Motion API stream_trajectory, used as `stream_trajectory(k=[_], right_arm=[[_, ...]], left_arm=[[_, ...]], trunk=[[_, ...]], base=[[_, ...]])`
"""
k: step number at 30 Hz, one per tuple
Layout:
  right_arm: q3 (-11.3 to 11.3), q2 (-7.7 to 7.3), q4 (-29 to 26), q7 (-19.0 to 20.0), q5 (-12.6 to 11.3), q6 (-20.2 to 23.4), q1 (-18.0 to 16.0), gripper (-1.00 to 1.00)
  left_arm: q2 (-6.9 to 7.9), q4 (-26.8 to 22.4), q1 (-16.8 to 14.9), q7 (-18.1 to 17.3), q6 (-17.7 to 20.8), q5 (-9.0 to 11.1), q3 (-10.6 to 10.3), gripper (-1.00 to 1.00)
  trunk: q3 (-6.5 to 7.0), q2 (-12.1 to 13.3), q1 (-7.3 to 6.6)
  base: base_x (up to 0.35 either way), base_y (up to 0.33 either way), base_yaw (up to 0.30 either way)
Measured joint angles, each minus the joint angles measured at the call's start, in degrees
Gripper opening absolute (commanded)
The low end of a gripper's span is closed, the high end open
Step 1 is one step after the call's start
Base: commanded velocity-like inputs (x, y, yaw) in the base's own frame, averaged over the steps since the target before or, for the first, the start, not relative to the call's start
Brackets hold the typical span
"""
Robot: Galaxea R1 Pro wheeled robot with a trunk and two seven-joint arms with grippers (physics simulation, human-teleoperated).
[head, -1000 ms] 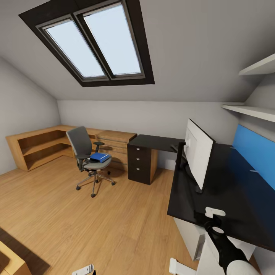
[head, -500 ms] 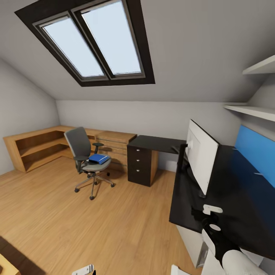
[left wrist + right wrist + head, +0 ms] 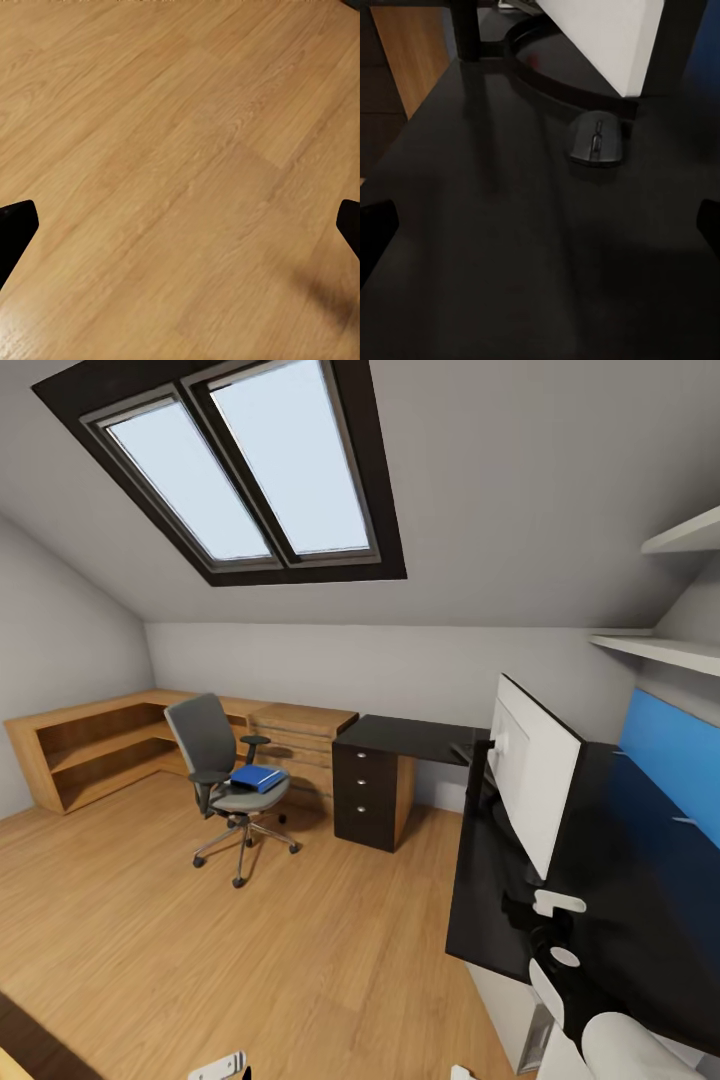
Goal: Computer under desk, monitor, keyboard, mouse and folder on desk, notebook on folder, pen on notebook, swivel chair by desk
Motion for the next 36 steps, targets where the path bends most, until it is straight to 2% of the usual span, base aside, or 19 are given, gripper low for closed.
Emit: stream_trajectory(k=[6, 12, 18, 34, 36], right_arm=[[-0.9, -0.12, 0.0, 0.0, 0.0, -1.3, 0.0, 1.0], [-2.8, -0.24, 1.1, 0.0, 0.0, -5.6, 0.0, 1.0], [-3.6, -0.31, 4.0, 0.1, 0.0, -9.2, 0.0, 1.0], [-3.7, -0.32, 4.9, 0.1, 0.0, -10.4, 0.0, 1.0], [-3.7, -0.32, 4.9, 0.1, 0.0, -10.4, 0.0, 1.0]], left_arm=[[-0.02, -0.1, 0.0, 0.2, 0.0, 0.0, 0.0, 1.0], [-0.05, -0.1, 0.0, 0.2, 0.0, 0.0, 0.0, 1.0], [-0.05, -0.1, 0.0, 0.3, 0.0, 0.1, 0.1, 1.0], [-0.04, -0.1, 0.0, 0.4, 0.0, 0.1, 0.1, 1.0], [-0.03, -0.1, 0.0, 0.4, 0.1, 0.1, 0.1, 1.0]], trunk=[[0.0, 0.0, 0.0], [0.0, 0.0, 0.0], [0.0, 0.0, 0.0], [0.0, 0.0, 0.0], [-0.35, -0.8, 0.43]], base=[[0.004, 0.0, 0.0], [0.001, 0.0, 0.0], [0.0, 0.0, 0.0], [0.0, 0.0, 0.0], [0.0, 0.0, 0.0]])
